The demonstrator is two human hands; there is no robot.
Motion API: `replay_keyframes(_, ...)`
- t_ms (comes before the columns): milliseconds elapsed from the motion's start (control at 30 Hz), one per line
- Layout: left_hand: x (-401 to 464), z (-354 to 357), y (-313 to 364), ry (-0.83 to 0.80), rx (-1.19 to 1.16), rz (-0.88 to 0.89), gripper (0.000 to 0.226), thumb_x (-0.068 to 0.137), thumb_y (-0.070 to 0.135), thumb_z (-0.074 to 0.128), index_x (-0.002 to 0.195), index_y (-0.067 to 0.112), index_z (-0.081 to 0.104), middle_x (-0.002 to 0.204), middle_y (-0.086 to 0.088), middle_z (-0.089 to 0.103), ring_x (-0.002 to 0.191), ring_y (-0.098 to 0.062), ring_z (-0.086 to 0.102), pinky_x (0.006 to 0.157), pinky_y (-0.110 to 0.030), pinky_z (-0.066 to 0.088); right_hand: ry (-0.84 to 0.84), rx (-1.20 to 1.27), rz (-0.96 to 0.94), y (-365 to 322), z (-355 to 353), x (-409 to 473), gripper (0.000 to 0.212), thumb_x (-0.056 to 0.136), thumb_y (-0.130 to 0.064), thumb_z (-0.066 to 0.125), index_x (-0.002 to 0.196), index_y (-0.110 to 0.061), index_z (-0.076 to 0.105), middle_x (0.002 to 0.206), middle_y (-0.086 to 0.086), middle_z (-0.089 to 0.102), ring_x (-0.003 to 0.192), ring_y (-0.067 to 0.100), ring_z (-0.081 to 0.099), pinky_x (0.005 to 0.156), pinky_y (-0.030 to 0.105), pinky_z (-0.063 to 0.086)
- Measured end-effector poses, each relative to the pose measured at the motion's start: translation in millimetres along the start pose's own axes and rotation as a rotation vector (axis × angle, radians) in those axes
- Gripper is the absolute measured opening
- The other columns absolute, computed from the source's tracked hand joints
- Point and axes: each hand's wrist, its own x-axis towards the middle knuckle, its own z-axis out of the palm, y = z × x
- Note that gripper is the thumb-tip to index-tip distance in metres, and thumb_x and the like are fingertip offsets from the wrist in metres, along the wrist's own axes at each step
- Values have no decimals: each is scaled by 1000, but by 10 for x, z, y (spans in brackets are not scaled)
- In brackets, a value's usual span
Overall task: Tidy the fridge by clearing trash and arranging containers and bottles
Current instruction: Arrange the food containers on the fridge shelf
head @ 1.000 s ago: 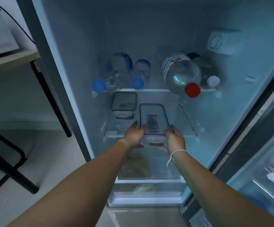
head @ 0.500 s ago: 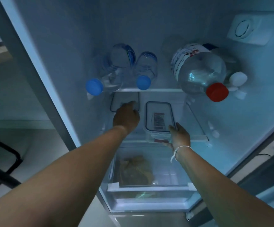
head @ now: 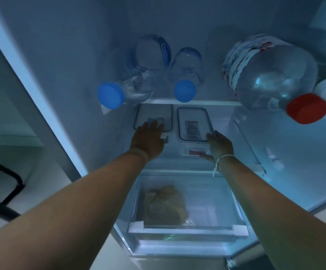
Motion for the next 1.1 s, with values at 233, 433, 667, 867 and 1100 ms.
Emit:
replay_keyframes(233, -1, 89, -32, 36, 94, 18, 59, 97, 26, 36, 151, 14, 16, 161, -8, 15, 145, -34, 20, 117, -39, 19, -31, -72, -17, -36, 25, 262, 31, 92, -20, 52, 123, -18, 52, 110, 3, 36, 79, 20, 46, 57, 37, 59)
replay_keyframes(433, 10, 153, -41, 58, 123, 19, 61, 95, 27, 36, 151, 14, 15, 161, -8, 14, 145, -35, 19, 118, -41, 17, -33, -119, -59, -57, 80, 327, 20, 91, -25, 53, 110, -22, 51, 111, 3, 40, 75, 16, 51, 47, 31, 59)
replay_keyframes(667, 13, 160, -35, 66, 142, 26, 61, 95, 26, 36, 151, 14, 16, 160, -9, 17, 144, -36, 21, 118, -41, 20, -38, -113, -67, -40, 52, 358, 39, 91, -28, 54, 128, -15, 50, 116, 3, 43, 93, 22, 54, 74, 40, 57)
replay_keyframes(867, 15, 18, -44, 10, 88, 46, 59, 95, 22, 37, 150, 15, 19, 160, -8, 17, 143, -34, 24, 116, -39, 25, 51, 12, -14, -2, 31, 191, 76, 87, -49, 53, 150, -27, 16, 157, -1, 25, 135, 29, 39, 95, 47, 50)
replay_keyframes(1100, -142, -251, -31, -19, 27, -15, 62, 96, 21, 34, 152, 17, 7, 162, -11, 4, 148, -32, 11, 121, -37, 11, 44, -175, -121, -257, -18, -203, 71, 88, -47, 53, 147, -14, 29, 136, 7, 48, 101, 21, 48, 103, 45, 46)
